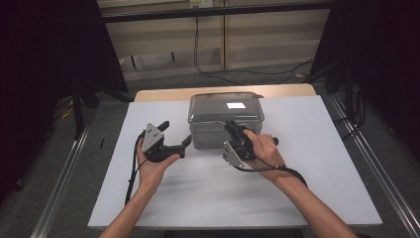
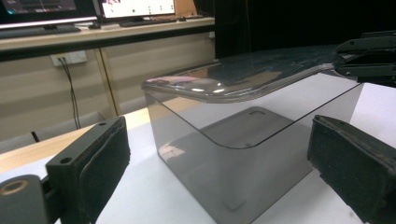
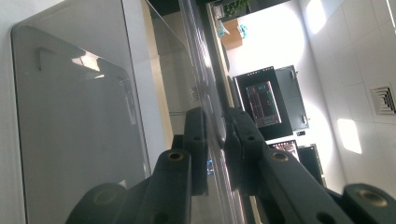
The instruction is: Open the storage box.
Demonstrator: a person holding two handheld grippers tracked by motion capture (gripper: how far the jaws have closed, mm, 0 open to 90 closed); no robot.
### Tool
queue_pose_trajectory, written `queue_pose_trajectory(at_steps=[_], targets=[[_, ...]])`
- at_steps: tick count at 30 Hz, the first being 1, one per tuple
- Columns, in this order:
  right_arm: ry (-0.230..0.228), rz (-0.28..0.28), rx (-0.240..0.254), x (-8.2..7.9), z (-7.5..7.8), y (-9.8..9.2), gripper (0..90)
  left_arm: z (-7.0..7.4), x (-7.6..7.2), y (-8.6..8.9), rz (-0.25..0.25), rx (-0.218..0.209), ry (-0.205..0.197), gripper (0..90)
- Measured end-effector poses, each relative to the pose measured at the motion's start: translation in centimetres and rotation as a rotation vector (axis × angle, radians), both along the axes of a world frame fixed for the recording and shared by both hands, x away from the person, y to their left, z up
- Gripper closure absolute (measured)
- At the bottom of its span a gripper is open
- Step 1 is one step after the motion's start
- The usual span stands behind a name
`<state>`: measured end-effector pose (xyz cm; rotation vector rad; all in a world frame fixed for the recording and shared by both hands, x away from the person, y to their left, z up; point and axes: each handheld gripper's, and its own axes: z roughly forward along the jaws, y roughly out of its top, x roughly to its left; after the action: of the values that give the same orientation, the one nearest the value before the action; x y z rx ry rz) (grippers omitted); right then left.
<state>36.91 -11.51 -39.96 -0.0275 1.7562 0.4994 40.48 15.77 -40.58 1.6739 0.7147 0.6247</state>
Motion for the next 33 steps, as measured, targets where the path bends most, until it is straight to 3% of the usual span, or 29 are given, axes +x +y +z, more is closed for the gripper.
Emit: queue_pose_trajectory(at_steps=[7, 10, 14, 25, 30, 33], targets=[[0.005, 0.004, 0.012, 0.1, 0.2, -0.1, 79.5, -0.4, 1.3, -0.6, 0.008, 0.027, -0.011, 10.6], [0.003, 0.005, 0.015, 0.1, 0.2, -0.1, 79.3, -0.7, 1.8, -0.7, 0.034, 0.012, -0.005, 11.7], [0.003, 0.006, 0.012, 0.1, 0.2, -0.1, 79.4, -0.8, 2.4, -0.8, 0.048, 0.046, -0.011, 13.0], [0.015, 0.008, 0.018, 0.2, 0.3, -0.1, 79.0, -1.1, 3.5, -1.7, 0.018, 0.044, -0.016, 21.2], [0.021, 0.016, 0.019, 0.2, 0.3, -0.2, 78.7, -1.2, 3.8, -1.8, 0.029, 0.068, -0.032, 24.3], [0.023, 0.014, 0.022, 0.2, 0.3, -0.2, 78.7, -0.6, 4.1, -1.9, 0.033, 0.055, -0.035, 27.8]])
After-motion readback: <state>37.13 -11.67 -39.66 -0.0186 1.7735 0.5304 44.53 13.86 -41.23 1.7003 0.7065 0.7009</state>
